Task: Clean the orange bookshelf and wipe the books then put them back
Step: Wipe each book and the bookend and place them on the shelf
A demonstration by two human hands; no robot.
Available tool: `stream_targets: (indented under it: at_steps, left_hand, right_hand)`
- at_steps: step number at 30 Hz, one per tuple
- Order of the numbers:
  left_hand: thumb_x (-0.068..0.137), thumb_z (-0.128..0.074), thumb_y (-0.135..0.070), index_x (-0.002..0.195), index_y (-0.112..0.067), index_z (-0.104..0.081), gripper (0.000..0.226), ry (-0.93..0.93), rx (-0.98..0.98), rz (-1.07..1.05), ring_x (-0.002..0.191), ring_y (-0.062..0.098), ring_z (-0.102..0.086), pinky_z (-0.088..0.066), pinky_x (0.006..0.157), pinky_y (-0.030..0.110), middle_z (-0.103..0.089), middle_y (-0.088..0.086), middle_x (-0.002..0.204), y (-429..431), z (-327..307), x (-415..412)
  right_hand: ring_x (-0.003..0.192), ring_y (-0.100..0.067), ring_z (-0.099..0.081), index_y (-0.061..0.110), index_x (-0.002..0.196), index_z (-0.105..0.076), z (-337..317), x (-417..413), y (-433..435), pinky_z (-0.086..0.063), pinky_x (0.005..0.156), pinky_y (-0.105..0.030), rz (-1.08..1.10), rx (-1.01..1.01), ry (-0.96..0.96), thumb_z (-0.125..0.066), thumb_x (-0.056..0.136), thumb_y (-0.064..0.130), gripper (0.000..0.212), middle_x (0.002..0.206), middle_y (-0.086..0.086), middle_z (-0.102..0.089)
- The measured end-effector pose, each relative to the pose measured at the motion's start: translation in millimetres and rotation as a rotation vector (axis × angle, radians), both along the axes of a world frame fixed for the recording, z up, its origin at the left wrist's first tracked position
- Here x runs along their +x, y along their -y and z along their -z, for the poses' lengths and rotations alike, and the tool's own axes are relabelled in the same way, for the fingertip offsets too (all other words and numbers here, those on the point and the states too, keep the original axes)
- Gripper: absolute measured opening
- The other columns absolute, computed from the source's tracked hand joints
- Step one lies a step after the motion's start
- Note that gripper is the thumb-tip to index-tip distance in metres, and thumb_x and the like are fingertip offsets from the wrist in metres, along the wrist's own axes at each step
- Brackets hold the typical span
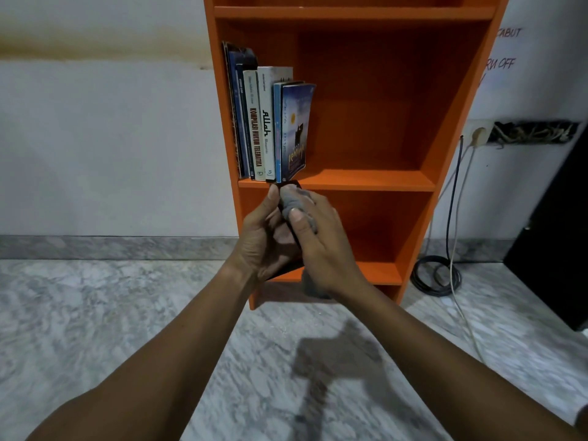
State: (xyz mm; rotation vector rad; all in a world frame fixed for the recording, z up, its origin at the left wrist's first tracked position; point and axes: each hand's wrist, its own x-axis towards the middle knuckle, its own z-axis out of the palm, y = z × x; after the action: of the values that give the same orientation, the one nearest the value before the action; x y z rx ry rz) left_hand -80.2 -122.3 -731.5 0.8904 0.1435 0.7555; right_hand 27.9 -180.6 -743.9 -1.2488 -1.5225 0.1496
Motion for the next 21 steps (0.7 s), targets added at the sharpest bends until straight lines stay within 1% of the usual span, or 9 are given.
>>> stream_targets:
  at_steps: [2,4,8,10,12,14,16,17,21]
  left_hand:
    - [0.082,-0.066,-0.051,0.102,-0.014,-0.08,0.044,-0.04,0.011,0.018,0.101,0.025,-0.07,-0.052,0.1,0.041,-0.073,0.009,0.101,5,-4,-3]
    - [0.088,-0.048,-0.051,0.099,-0.017,-0.082,0.049,-0.103,0.03,0.01,0.1,0.025,-0.071,-0.057,0.093,0.04,-0.075,0.008,0.101,9,-4,-1]
    - [0.09,-0.05,-0.048,0.102,-0.011,-0.08,0.05,-0.137,-0.01,-0.024,0.098,0.028,-0.073,-0.06,0.085,0.04,-0.075,0.013,0.103,19,-2,8]
    - [0.086,-0.058,-0.054,0.108,-0.007,-0.078,0.056,-0.087,-0.049,-0.055,0.111,0.033,-0.068,-0.056,0.097,0.048,-0.072,0.019,0.115,16,-2,7]
    - [0.075,-0.076,-0.054,0.121,-0.006,-0.073,0.067,0.051,-0.098,-0.104,0.129,0.037,-0.055,-0.04,0.113,0.057,-0.062,0.022,0.128,8,-4,4]
    - [0.073,-0.078,-0.053,0.143,-0.009,-0.055,0.085,0.219,-0.181,-0.137,0.131,0.035,-0.043,-0.037,0.114,0.057,-0.056,0.02,0.125,2,-6,0]
    - [0.079,-0.066,-0.06,0.152,-0.01,-0.043,0.092,0.294,-0.217,-0.176,0.128,0.034,-0.042,-0.051,0.103,0.053,-0.054,0.02,0.126,0,-9,0]
    - [0.081,-0.061,-0.065,0.152,-0.009,-0.044,0.092,0.293,-0.227,-0.201,0.129,0.034,-0.044,-0.054,0.099,0.052,-0.053,0.021,0.131,1,-10,-1]
    - [0.086,-0.043,-0.081,0.144,-0.01,-0.054,0.092,0.175,-0.261,-0.287,0.132,0.036,-0.055,-0.043,0.111,0.054,-0.061,0.018,0.137,-5,-3,0]
  right_hand:
    - [0.144,-0.014,-0.036,0.036,0.151,-0.045,-3,0,0,-0.029,0.116,-0.048,0.047,-0.037,0.072,-0.036,0.103,0.048,0.05,0.154,0.013,-0.045]
    - [0.149,-0.018,-0.028,0.034,0.153,-0.043,-7,13,-2,-0.022,0.12,-0.052,0.113,-0.039,0.07,-0.034,0.102,0.05,0.054,0.158,0.012,-0.041]
    - [0.14,-0.021,-0.038,0.03,0.144,-0.057,8,39,-11,-0.03,0.116,-0.044,0.22,-0.124,-0.039,-0.039,0.102,0.049,0.05,0.147,0.008,-0.052]
    - [0.111,-0.026,-0.061,0.019,0.127,-0.067,19,41,-10,-0.05,0.095,-0.048,0.12,-0.172,-0.33,-0.044,0.108,0.038,0.036,0.118,-0.005,-0.065]
    - [0.08,-0.024,-0.066,0.01,0.11,-0.068,24,40,-7,-0.056,0.068,-0.036,0.086,-0.247,-0.646,-0.041,0.11,0.035,0.036,0.087,-0.006,-0.069]
    - [0.093,-0.016,-0.07,0.014,0.114,-0.068,30,41,-8,-0.056,0.076,-0.021,0.06,-0.34,-0.74,-0.039,0.11,0.038,0.038,0.101,-0.003,-0.075]
    - [0.108,-0.02,-0.069,0.019,0.117,-0.068,31,35,-10,-0.056,0.096,-0.036,-0.015,-0.356,-0.795,-0.041,0.109,0.042,0.036,0.114,-0.006,-0.074]
    - [0.107,-0.022,-0.069,0.021,0.114,-0.067,29,32,-12,-0.055,0.099,-0.043,-0.03,-0.356,-0.802,-0.043,0.108,0.04,0.031,0.113,-0.006,-0.073]
    - [0.093,-0.022,-0.072,0.017,0.108,-0.066,19,28,-11,-0.057,0.083,-0.036,-0.084,-0.258,-0.738,-0.048,0.107,0.032,0.024,0.096,-0.005,-0.074]
